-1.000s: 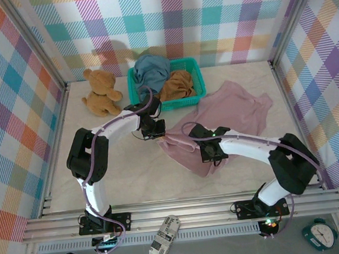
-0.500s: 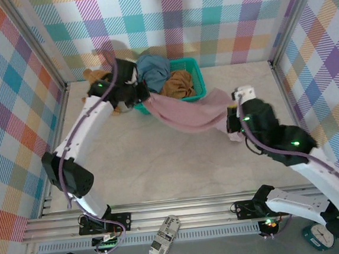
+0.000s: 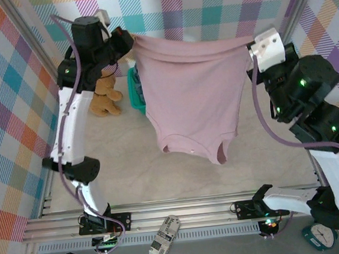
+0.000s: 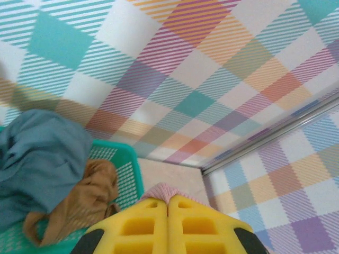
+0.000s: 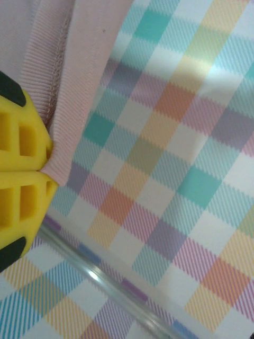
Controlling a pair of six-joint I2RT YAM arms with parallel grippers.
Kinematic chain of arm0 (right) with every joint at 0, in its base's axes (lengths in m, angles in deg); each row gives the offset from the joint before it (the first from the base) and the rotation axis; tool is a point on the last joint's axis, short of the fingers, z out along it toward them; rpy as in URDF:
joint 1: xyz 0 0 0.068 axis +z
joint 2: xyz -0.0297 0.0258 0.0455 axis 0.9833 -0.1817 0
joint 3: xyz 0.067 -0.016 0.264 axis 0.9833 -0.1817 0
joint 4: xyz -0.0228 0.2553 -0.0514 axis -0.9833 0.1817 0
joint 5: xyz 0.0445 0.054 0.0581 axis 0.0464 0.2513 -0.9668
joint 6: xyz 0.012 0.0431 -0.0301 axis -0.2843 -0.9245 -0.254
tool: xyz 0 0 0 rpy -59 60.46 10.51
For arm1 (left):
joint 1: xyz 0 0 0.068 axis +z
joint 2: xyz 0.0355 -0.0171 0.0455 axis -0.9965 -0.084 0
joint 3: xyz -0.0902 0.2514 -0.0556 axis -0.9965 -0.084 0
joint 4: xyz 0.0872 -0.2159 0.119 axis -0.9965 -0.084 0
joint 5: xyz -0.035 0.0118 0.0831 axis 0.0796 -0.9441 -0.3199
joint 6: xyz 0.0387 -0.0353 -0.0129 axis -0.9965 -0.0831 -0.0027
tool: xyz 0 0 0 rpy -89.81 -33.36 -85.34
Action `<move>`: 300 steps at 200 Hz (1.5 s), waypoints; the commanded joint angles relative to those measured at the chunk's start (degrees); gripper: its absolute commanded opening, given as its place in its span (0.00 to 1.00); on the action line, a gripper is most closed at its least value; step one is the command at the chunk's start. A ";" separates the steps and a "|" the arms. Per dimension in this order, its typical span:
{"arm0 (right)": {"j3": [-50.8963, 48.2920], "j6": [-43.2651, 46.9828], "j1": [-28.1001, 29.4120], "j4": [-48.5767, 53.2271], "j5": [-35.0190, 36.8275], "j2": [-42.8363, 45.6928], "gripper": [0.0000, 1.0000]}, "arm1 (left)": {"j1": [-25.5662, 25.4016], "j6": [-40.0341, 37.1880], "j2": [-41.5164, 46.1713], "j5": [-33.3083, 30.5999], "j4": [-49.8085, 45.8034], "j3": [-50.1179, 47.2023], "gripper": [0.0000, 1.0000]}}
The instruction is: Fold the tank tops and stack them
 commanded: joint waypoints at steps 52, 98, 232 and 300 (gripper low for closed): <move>9.88 -7.75 -34.22 12.23 -21.45 -7.79 0.00 | -7.03 5.63 -21.57 9.17 16.77 14.19 0.00; 25.47 -6.41 -39.14 21.66 -25.01 -12.53 0.00 | -9.39 5.59 -24.48 8.95 28.05 14.42 0.00; -41.01 -9.92 -7.07 46.13 -46.71 15.61 0.00 | -6.55 -3.58 -0.46 18.58 15.04 -52.56 0.00; -46.41 -13.40 17.95 31.03 -43.58 -3.88 0.00 | -1.07 -8.28 8.11 8.30 13.15 -69.64 0.00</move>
